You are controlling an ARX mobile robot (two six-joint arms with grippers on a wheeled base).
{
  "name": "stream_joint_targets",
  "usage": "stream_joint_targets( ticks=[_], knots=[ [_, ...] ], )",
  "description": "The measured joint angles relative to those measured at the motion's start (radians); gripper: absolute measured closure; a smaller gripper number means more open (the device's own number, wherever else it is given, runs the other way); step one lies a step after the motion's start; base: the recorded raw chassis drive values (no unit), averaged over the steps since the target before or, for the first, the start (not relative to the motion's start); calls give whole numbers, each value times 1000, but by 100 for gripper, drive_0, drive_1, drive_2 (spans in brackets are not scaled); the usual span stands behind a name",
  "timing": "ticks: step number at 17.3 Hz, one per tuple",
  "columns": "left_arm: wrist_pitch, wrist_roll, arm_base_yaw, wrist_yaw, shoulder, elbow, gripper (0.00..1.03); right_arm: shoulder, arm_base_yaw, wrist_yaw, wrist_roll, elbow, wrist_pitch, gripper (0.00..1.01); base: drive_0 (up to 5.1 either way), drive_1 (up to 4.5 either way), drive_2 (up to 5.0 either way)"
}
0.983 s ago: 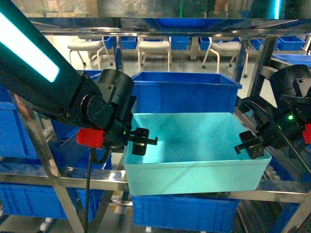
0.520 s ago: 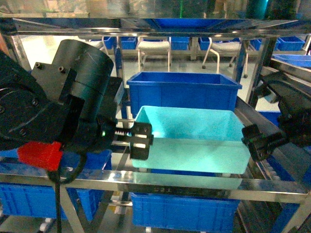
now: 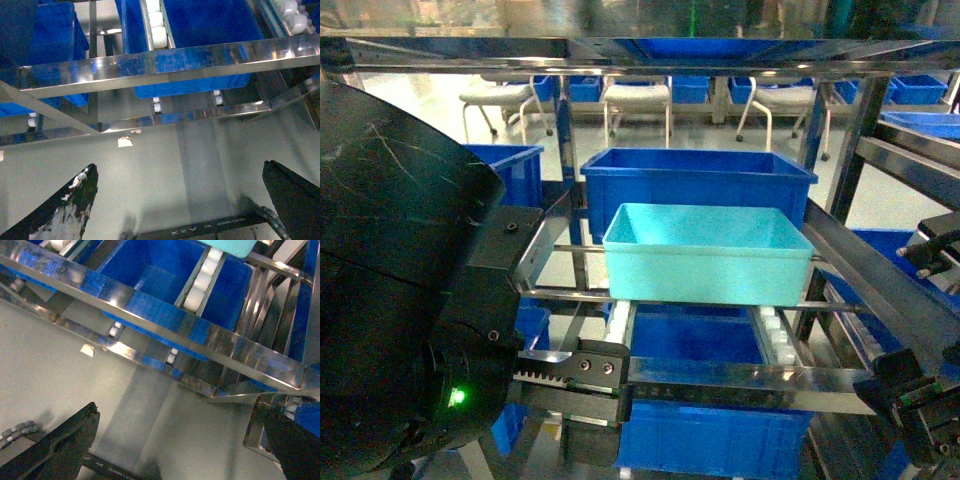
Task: Organize blue bins on left shelf correctly
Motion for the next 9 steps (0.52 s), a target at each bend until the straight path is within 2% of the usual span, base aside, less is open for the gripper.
stream_joint_targets(
  ticks=[1, 2, 3, 4, 6, 7, 9],
  knots=[
    [54, 8, 0, -19, 7, -9, 6, -3, 0, 0, 3, 3, 0, 3, 0, 0, 0],
    [486, 90, 2, -171, 91, -123, 18, 48, 20, 101, 49, -70, 322, 10, 0, 0, 0],
    [777, 169, 39, -217, 118, -294, 31, 112, 19, 232, 121, -208, 662, 25, 0, 0, 0],
    [961, 206, 93, -213, 73, -417, 43, 111, 0, 266, 150, -335, 832, 36, 0, 0, 0],
    [1147, 227, 150, -180, -61, -453, 59, 2, -16, 267, 173, -401, 1032, 53, 0, 0, 0],
    [1181, 234, 161, -151, -122, -461, 66, -61, -22, 256, 178, -404, 1080, 60, 0, 0, 0],
    [1180, 241, 179, -115, -182, -492, 75, -126, -22, 247, 182, -418, 1089, 69, 0, 0, 0]
  ],
)
